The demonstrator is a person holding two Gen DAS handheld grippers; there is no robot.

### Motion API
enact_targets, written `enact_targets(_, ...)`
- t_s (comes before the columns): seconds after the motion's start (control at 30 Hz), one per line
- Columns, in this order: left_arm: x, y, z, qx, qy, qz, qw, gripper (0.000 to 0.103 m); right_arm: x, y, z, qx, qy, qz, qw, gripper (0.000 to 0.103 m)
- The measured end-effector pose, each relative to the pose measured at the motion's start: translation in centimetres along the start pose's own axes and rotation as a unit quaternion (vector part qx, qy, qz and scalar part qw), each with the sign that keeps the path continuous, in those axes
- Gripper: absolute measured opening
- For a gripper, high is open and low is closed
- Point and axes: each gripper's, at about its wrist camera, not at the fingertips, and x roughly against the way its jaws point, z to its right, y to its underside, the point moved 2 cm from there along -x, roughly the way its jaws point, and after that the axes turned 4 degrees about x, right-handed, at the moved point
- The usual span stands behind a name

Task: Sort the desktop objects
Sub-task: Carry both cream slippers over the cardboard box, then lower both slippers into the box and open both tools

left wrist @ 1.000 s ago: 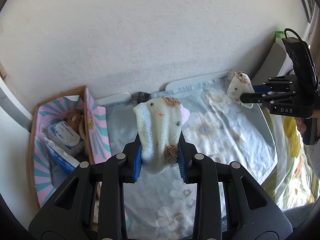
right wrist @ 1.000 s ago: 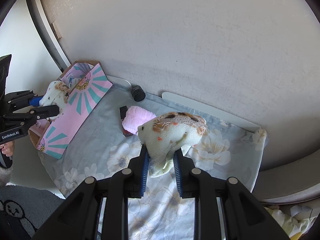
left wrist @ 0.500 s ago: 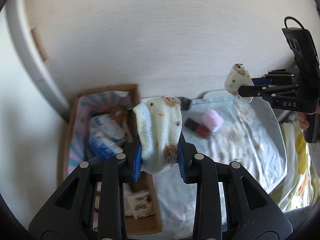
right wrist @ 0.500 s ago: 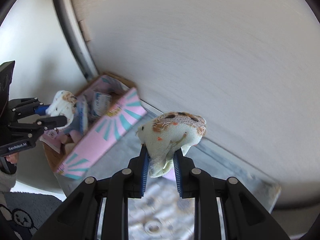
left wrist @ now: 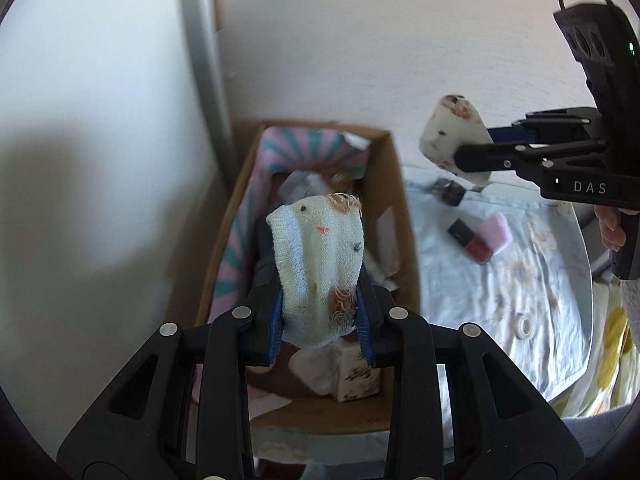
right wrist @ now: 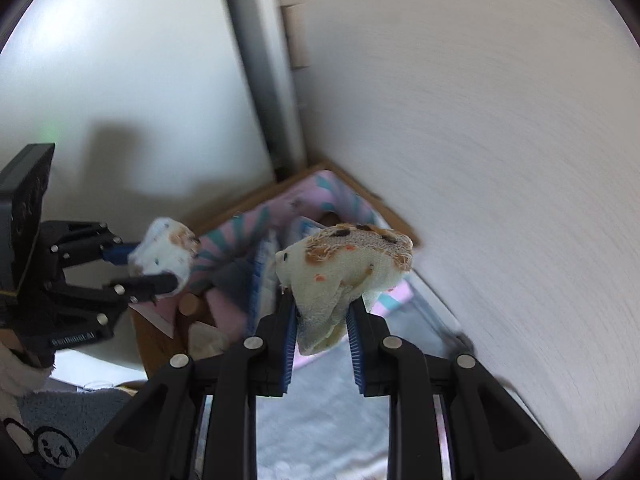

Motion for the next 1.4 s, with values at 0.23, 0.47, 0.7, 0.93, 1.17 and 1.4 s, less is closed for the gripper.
enact_targets(0.23,-0.8,2.0,-1.5,0.032,-0.011,-0.015,0.9993,0.027,-3.8,-2.8,-3.5,0.049,-0.043,-0.024,0.998,0.022)
enact_targets(0.47,-1.8,3.2,-1.4,0.046,-0.01,-0.029,0.9985,0.027,-6.7,-4.3,-6.4,0.081,-0.081,-0.04,0.993,0.022)
enact_targets(0.7,-2.2,3.9,-0.8,0.043,-0.016,-0.037,0.9983,0.027,-8.0,-4.5,-7.9,0.099,-0.098,-0.052,0.989,0.022)
enact_targets(0.93,-2.4,4.7,-0.8,0.05,-0.019,-0.05,0.9973,0.028,-8.9,-4.0,-8.4,0.104,-0.107,-0.07,0.986,0.026)
enact_targets(1.17,-2.9,5.0,-1.2,0.086,-0.025,-0.053,0.9946,0.103,-8.6,-4.1,-7.1,0.058,-0.089,-0.047,0.993,0.09)
enact_targets(1.4,-3.4,5.3,-0.1,0.073,-0.026,-0.048,0.9958,0.103,-6.6,-3.7,-5.9,0.037,-0.062,-0.016,0.997,0.094)
